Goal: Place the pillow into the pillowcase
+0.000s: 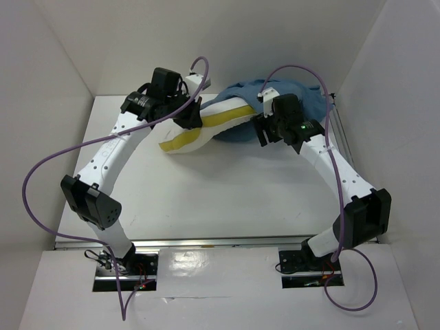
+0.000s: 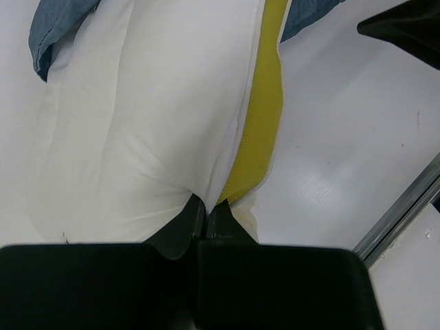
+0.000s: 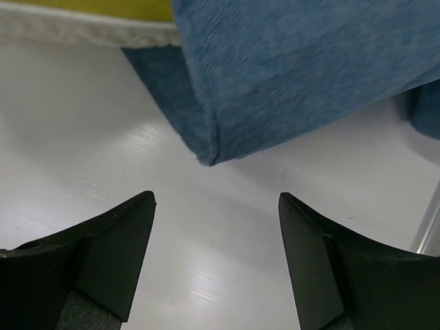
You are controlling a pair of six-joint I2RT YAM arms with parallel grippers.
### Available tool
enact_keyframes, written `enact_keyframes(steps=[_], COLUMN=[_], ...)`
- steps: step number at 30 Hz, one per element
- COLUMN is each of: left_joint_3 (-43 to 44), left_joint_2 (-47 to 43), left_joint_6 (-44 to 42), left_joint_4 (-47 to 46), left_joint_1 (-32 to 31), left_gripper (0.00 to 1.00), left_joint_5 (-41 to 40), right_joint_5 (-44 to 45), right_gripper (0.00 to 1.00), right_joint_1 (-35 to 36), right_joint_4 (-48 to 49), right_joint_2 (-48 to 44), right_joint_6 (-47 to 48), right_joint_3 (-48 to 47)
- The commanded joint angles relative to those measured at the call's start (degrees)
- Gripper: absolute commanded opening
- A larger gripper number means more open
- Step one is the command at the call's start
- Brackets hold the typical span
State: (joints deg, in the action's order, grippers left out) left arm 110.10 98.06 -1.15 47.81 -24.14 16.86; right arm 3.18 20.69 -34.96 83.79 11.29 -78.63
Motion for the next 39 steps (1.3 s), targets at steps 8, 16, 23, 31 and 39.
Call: enact_keyframes(steps=[8, 16, 23, 31, 39], left_joint_3=[1.69, -2.87, -8.5, -4.02, -3.49], left_joint_2=[-2.52, -4.89, -5.95, -1.91, -1.91], left_joint_6=[2.29, 2.29, 1.41, 7.91, 11.43], left_joint_4=[-4.31, -6.32, -13.01, -17.48, -18.11], left_joint_1=[0.32, 0.32, -0.2, 1.82, 6.12], left_gripper=[0.0, 0.0, 0.0, 0.0, 0.0], left_joint_5=[3.97, 3.27, -1.3, -0.16, 4.57], right_joint_5=[4.2, -3.86, -27.48, -40.88, -41.43], right_gripper=[0.77, 0.0, 0.0, 0.0, 0.0], right_joint_1=[0.67, 0.67, 11.9, 25.36, 29.49], right_joint_4=[12.89, 16.16, 2.28, -2.99, -3.36], right_joint_2=[0.23, 3.92, 6.21, 12.53, 18.95], right_joint_6=[1.63, 2.69, -0.39, -2.06, -2.06], right_joint_3=[0.5, -0.98, -17.34, -26.38, -33.69])
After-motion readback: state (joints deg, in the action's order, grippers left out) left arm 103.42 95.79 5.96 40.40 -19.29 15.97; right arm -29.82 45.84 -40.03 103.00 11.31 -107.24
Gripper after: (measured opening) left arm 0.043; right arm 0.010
